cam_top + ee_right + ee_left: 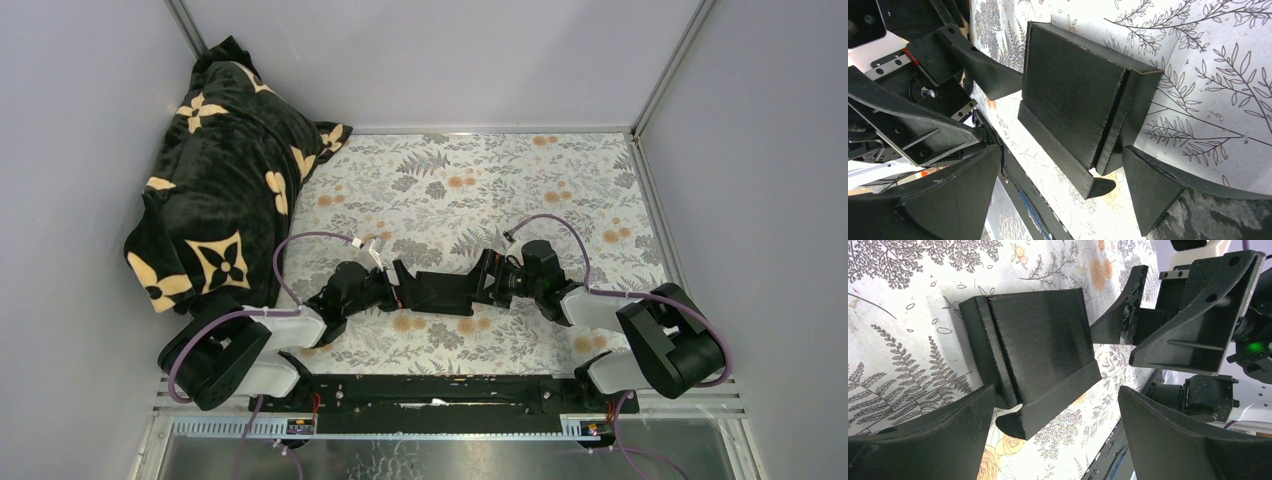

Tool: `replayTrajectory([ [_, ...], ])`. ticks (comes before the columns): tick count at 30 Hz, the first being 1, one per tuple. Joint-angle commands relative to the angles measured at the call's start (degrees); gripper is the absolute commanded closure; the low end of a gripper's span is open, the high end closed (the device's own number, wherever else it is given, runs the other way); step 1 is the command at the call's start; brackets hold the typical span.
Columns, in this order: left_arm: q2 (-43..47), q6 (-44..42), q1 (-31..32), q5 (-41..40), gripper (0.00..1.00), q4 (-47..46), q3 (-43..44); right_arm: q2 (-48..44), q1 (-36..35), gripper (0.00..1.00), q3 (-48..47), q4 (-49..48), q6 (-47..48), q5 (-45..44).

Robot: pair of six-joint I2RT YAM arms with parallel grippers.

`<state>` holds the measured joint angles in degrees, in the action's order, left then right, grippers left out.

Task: Fold the paper box
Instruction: Adjust the paper box at the center of the board.

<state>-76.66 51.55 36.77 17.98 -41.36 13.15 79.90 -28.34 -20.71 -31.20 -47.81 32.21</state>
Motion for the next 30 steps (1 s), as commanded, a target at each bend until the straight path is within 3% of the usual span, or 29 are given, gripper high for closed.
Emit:
replayTrajectory([
  [1,1.89,-0.33,0.47,0.70,0.01,-3.16,0.46,-1.51,0.06,0.00,-1.96,-2.74,-0.53,1.77],
  [30,6.62,-0.09,1.19,0.02,0.01,0.80,1.29,-8.04,0.04,0.00,-3.31,3.61,0.53,0.97],
])
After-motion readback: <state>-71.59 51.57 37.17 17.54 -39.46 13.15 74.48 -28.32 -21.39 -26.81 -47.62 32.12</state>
